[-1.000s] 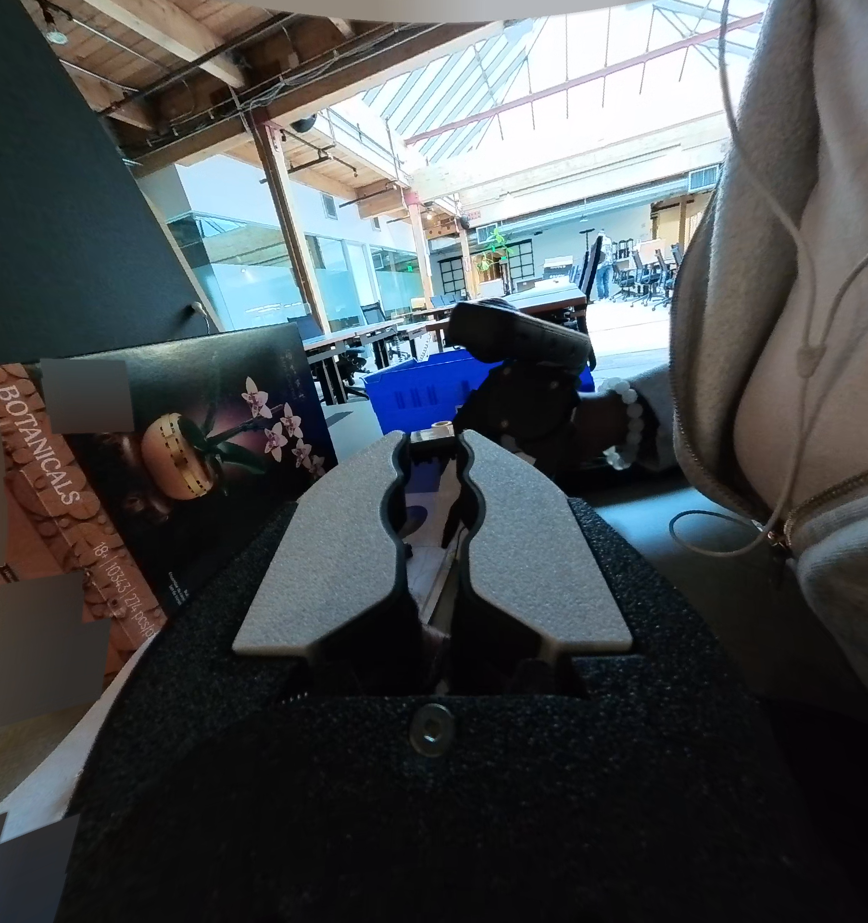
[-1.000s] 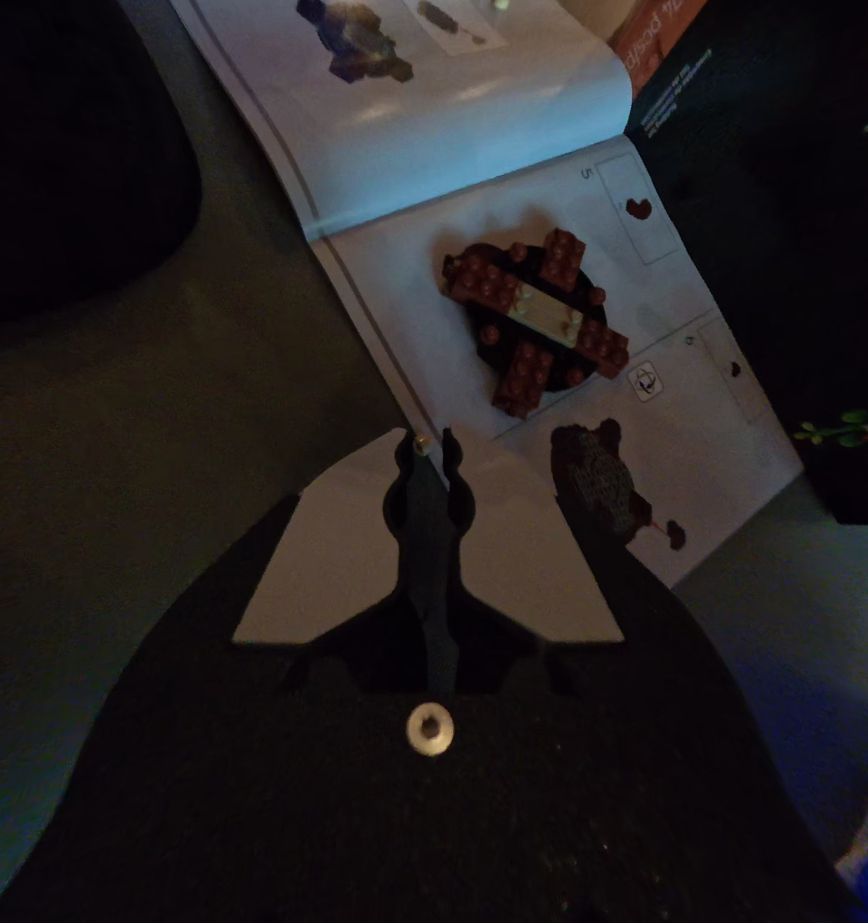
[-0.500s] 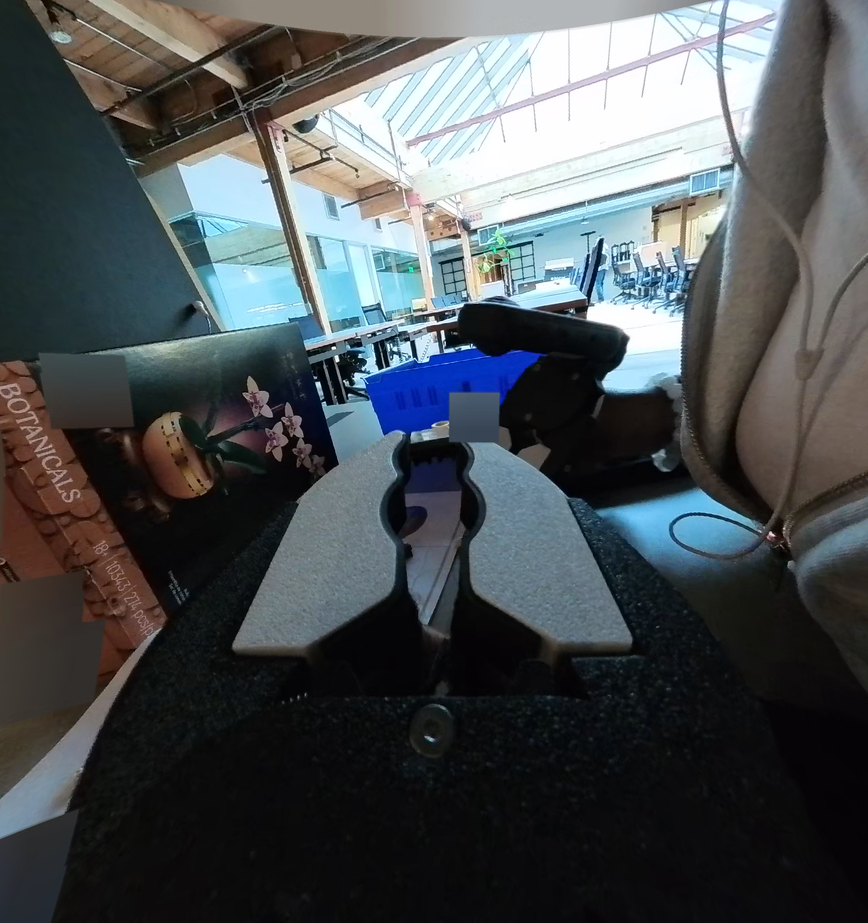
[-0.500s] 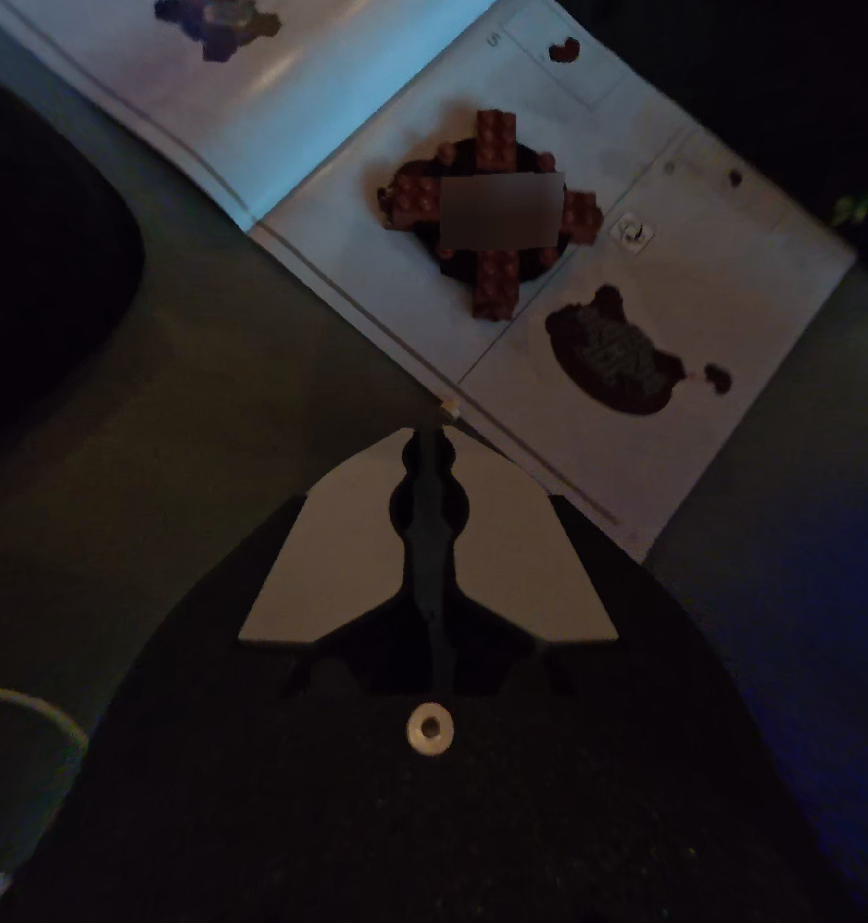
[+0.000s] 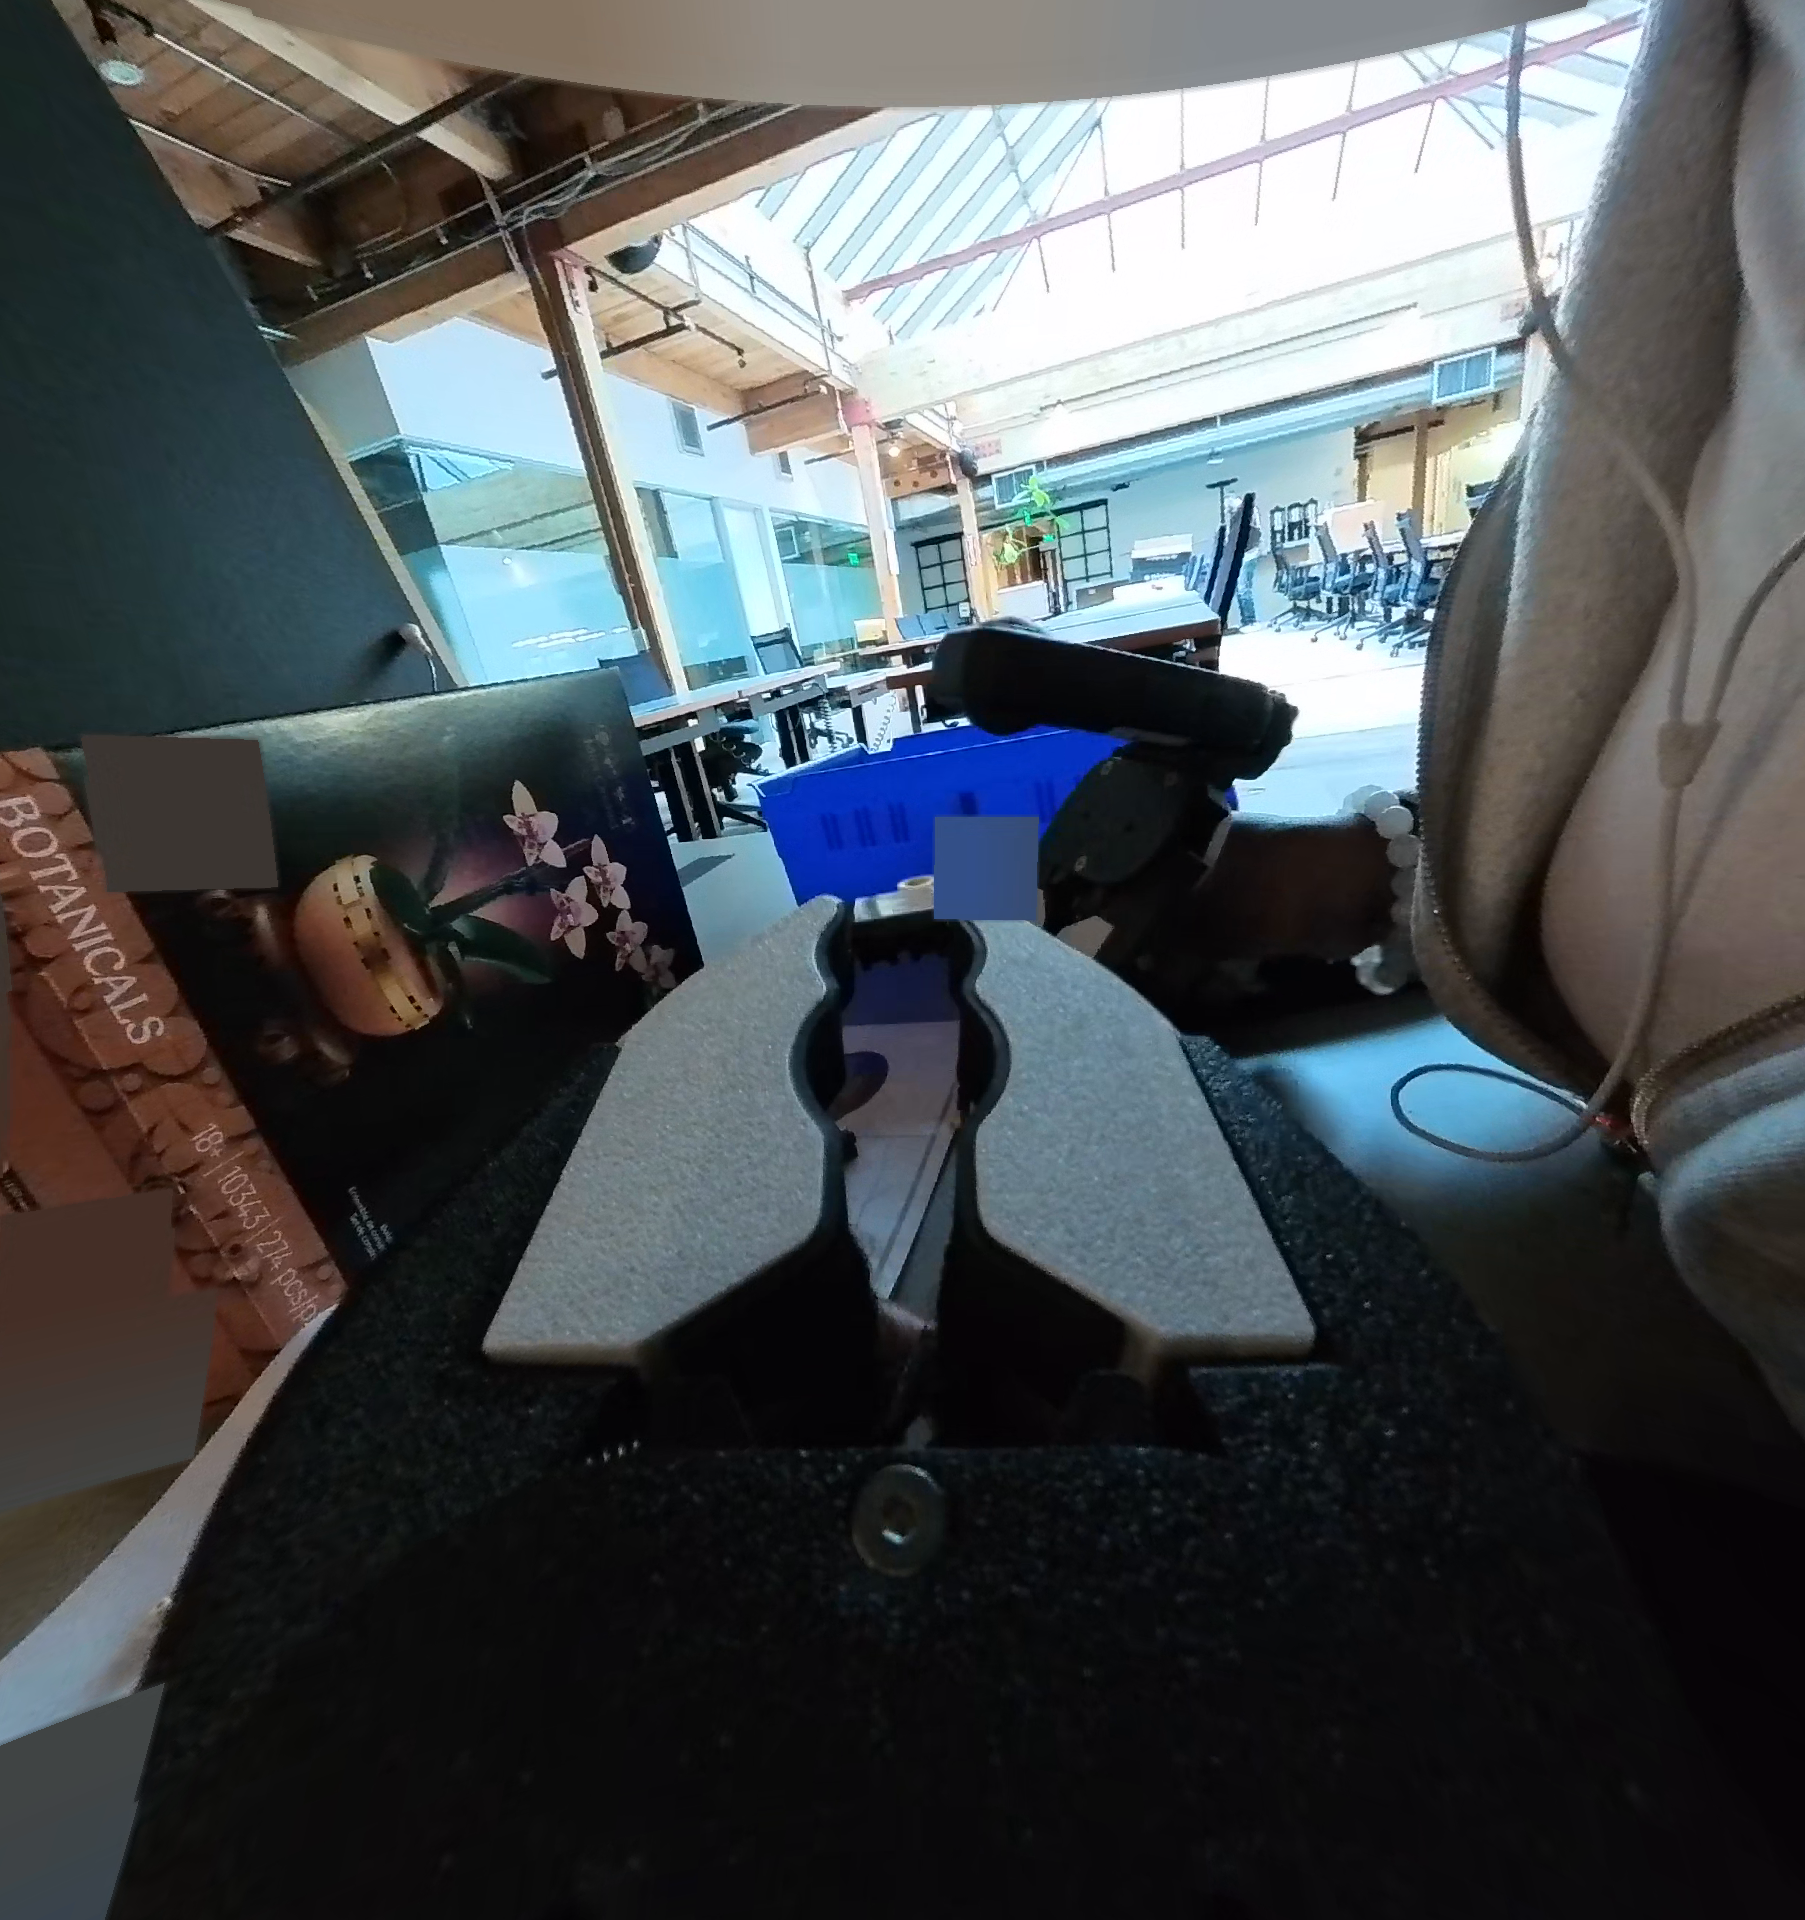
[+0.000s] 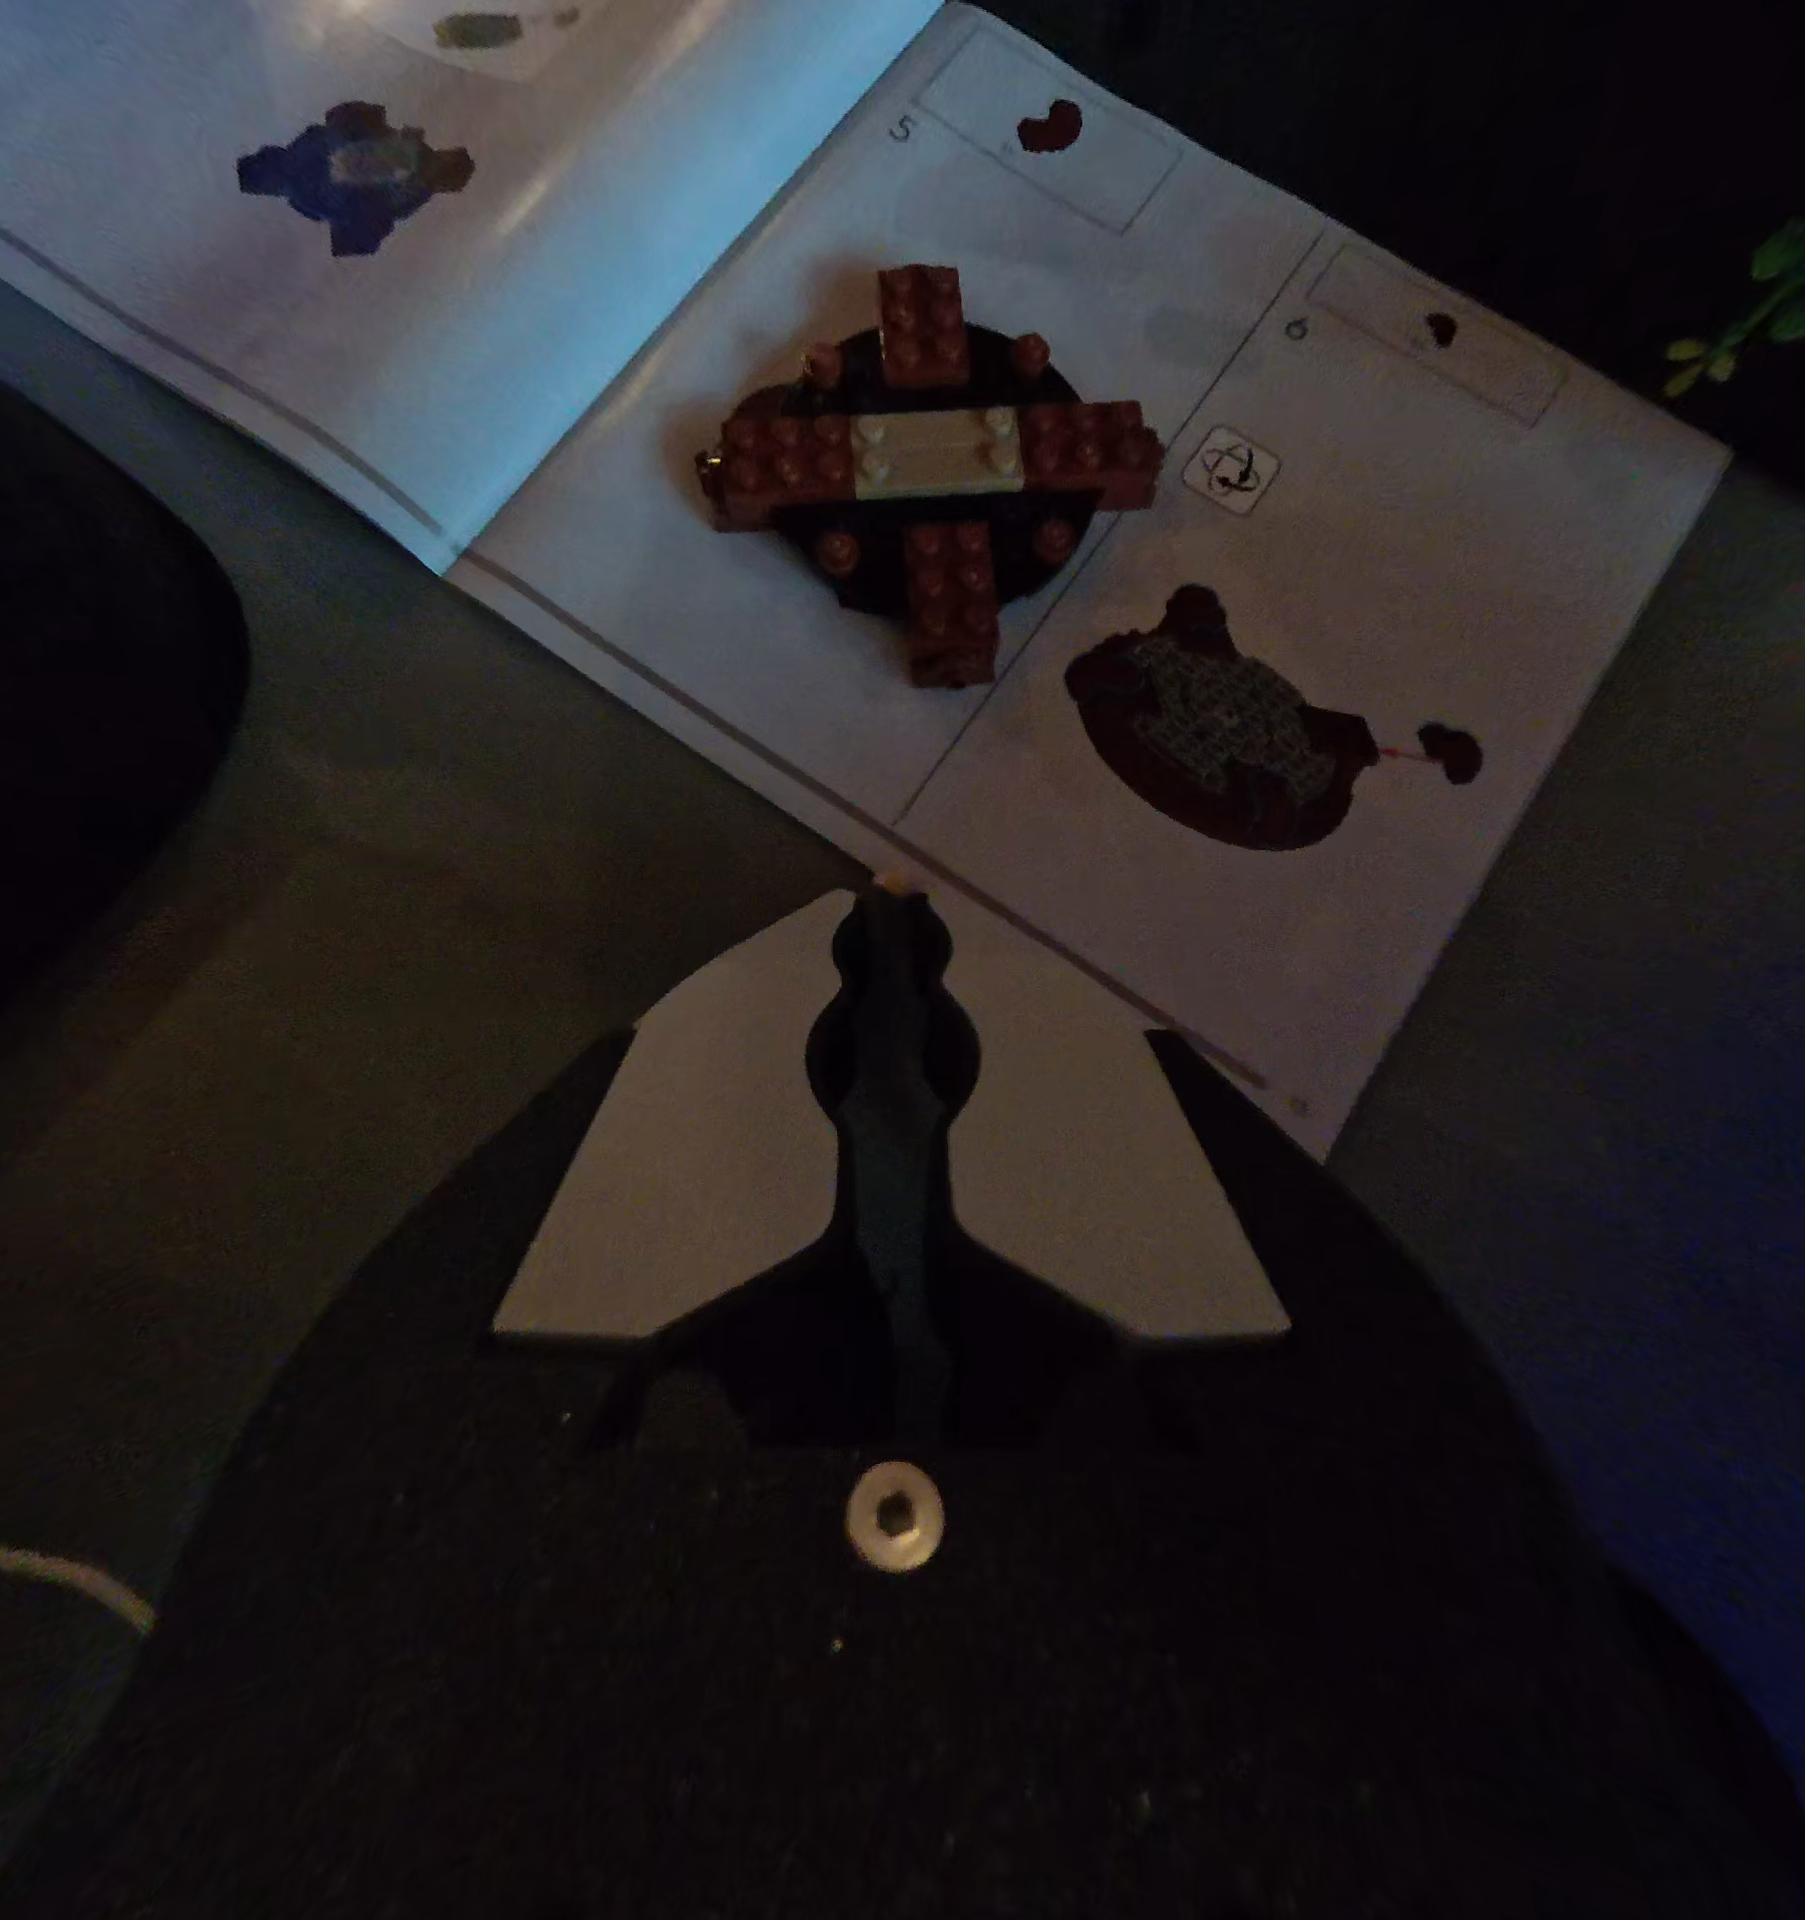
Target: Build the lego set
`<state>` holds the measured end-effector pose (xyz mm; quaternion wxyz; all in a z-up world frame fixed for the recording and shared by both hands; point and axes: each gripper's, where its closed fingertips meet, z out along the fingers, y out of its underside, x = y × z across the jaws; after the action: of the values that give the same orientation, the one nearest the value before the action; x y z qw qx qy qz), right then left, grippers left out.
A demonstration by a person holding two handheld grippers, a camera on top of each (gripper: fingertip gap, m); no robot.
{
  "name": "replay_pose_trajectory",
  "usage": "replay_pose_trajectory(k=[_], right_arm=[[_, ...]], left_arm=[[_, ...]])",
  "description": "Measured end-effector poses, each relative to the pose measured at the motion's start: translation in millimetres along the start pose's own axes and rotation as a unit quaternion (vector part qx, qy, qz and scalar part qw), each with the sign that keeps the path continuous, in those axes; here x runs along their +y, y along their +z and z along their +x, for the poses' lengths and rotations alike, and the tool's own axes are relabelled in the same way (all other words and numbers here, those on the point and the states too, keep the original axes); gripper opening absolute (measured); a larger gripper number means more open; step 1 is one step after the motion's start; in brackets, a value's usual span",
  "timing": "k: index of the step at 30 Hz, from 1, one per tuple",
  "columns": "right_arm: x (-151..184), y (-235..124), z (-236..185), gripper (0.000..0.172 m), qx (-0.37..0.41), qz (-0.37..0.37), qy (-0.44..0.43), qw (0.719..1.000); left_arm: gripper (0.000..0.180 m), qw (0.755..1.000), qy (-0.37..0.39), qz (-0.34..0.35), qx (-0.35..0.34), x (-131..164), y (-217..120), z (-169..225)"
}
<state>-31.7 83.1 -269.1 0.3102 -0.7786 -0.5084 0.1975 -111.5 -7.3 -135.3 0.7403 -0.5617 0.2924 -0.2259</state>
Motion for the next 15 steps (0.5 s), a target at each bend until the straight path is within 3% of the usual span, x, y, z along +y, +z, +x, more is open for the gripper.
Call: replay_pose_trajectory(k=[15], right_arm=[[-6.7,7.2,-1.5,0.005,0.012,0.001,-0.029,1.0]], left_arm=[[0.016,1.0,-0.001,0.001,0.0,-0.3,-0.4,-0.2]])
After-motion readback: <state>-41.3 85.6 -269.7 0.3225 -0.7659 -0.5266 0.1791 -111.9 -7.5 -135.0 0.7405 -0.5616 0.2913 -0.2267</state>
